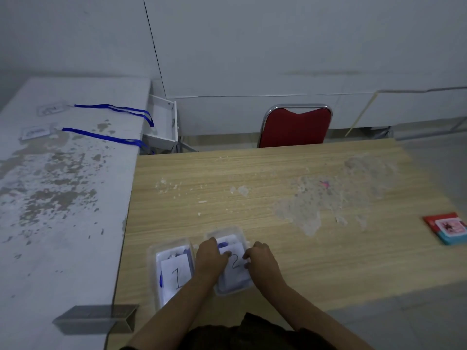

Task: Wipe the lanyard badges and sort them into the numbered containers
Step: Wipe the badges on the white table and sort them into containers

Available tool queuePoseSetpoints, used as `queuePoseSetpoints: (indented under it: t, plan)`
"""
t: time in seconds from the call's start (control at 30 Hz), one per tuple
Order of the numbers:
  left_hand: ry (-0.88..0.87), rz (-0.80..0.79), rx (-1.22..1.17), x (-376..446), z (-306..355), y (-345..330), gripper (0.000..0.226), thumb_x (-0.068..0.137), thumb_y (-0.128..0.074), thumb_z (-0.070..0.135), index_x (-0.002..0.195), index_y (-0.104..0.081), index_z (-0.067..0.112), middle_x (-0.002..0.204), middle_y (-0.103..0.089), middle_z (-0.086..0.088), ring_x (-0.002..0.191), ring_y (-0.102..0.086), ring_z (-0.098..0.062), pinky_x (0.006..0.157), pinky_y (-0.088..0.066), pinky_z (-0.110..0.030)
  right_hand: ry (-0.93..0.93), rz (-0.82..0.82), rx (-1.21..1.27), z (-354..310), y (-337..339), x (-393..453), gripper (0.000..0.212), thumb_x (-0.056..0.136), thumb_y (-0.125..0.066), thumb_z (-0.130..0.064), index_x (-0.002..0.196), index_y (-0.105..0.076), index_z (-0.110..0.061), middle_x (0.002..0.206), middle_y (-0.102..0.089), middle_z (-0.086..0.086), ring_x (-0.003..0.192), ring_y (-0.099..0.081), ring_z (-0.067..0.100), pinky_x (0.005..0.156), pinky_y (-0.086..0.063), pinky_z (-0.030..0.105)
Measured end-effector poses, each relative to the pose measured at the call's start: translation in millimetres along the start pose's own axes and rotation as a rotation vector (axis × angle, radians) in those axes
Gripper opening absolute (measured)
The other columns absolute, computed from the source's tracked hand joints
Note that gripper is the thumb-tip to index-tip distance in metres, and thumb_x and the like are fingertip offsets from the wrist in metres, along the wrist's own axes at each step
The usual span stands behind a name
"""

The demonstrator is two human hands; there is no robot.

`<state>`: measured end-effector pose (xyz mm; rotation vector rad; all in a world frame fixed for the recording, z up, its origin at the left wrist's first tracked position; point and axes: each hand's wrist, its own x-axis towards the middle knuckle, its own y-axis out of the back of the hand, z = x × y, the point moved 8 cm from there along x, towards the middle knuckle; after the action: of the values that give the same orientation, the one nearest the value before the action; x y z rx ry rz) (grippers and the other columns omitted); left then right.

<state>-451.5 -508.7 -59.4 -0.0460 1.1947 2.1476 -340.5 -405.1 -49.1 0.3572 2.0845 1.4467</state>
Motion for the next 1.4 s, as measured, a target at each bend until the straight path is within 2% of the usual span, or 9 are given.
queuePoseSetpoints:
  t: [0.13,0.3,0.4,0.6,0.83,0.97,1.1,1.27,1.4]
  plan:
    - [-0.005,0.002,0.045,-2,0,2,0.039,0.089,-0.062,0.041,0.111,-0.058,0.010,0.118,-0.056,-0.009,0.106,-0.056,-0.019,0.086,-0.038,-0.019,0.001,-0.006,-0.003,1,-3,-2,0.028,0.100,-0.045,-0.022,0.121,-0.063,-0.017,0.123,-0.056,0.009,0.119,-0.047,0.022,0.098,-0.035,0.025]
    - [0.014,0.033,-0.023,-4,0,11,0.051,0.090,-0.063,0.034,0.131,-0.049,0.007,0.128,-0.054,-0.011,0.118,-0.053,-0.024,0.095,-0.039,-0.024,0.001,-0.007,0.076,-1,4,-2,0.027,0.096,-0.047,-0.016,0.111,-0.069,-0.014,0.112,-0.061,0.008,0.110,-0.051,0.020,0.091,-0.035,0.024]
    - [0.007,0.051,-0.071,-6,1,14,0.046,0.090,-0.064,0.032,0.127,-0.052,0.006,0.123,-0.057,-0.012,0.115,-0.055,-0.024,0.092,-0.040,-0.025,-0.021,0.018,0.138,1,7,-3,0.024,0.093,-0.051,-0.014,0.107,-0.070,-0.012,0.112,-0.060,0.007,0.107,-0.054,0.019,0.085,-0.038,0.023]
    - [0.015,0.082,-0.163,-15,-1,22,0.035,0.092,-0.062,0.030,0.115,-0.057,0.004,0.111,-0.062,-0.014,0.104,-0.059,-0.026,0.088,-0.046,-0.031,-0.001,0.032,0.191,-1,14,-8,0.026,0.094,-0.056,-0.023,0.118,-0.064,-0.018,0.119,-0.056,0.004,0.110,-0.054,0.018,0.092,-0.043,0.025]
    - [0.030,0.170,-0.249,-31,-9,49,0.026,0.096,-0.056,0.026,0.115,-0.059,0.009,0.104,-0.065,-0.009,0.096,-0.061,-0.022,0.087,-0.051,-0.037,0.052,0.112,0.280,-24,32,-6,0.020,0.095,-0.054,-0.028,0.111,-0.066,-0.022,0.106,-0.061,0.000,0.100,-0.058,0.016,0.081,-0.041,0.022]
    - [0.053,0.308,-0.266,-44,-29,90,0.017,0.094,-0.057,0.025,0.108,-0.062,0.018,0.099,-0.067,0.004,0.091,-0.063,-0.015,0.075,-0.049,-0.028,0.177,0.111,0.344,-69,37,-5,0.023,0.096,-0.054,-0.027,0.115,-0.066,-0.022,0.108,-0.064,-0.003,0.097,-0.060,0.012,0.079,-0.039,0.016]
    - [0.114,0.468,-0.286,-65,-74,148,0.017,0.095,-0.055,0.028,0.109,-0.063,0.022,0.100,-0.067,0.006,0.089,-0.063,-0.016,0.077,-0.053,-0.030,0.288,0.085,0.379,-132,33,-5,0.023,0.096,-0.054,-0.028,0.114,-0.067,-0.025,0.111,-0.066,-0.007,0.097,-0.059,0.006,0.079,-0.040,0.015]
    - [0.241,0.663,-0.365,-117,-163,217,0.014,0.095,-0.057,0.023,0.107,-0.064,0.022,0.100,-0.065,0.009,0.092,-0.061,-0.012,0.082,-0.053,-0.029,0.479,0.029,0.321,-235,20,-18,0.025,0.097,-0.051,-0.033,0.116,-0.066,-0.030,0.112,-0.065,-0.012,0.099,-0.059,0.005,0.081,-0.043,0.018]
    - [0.335,0.702,-0.481,-163,-249,253,0.013,0.096,-0.056,0.019,0.106,-0.063,0.020,0.102,-0.064,0.004,0.090,-0.062,-0.015,0.080,-0.050,-0.026,0.589,-0.024,0.336,-325,-5,-41,0.025,0.096,-0.051,-0.032,0.115,-0.067,-0.030,0.113,-0.066,-0.012,0.095,-0.061,0.005,0.077,-0.041,0.014]
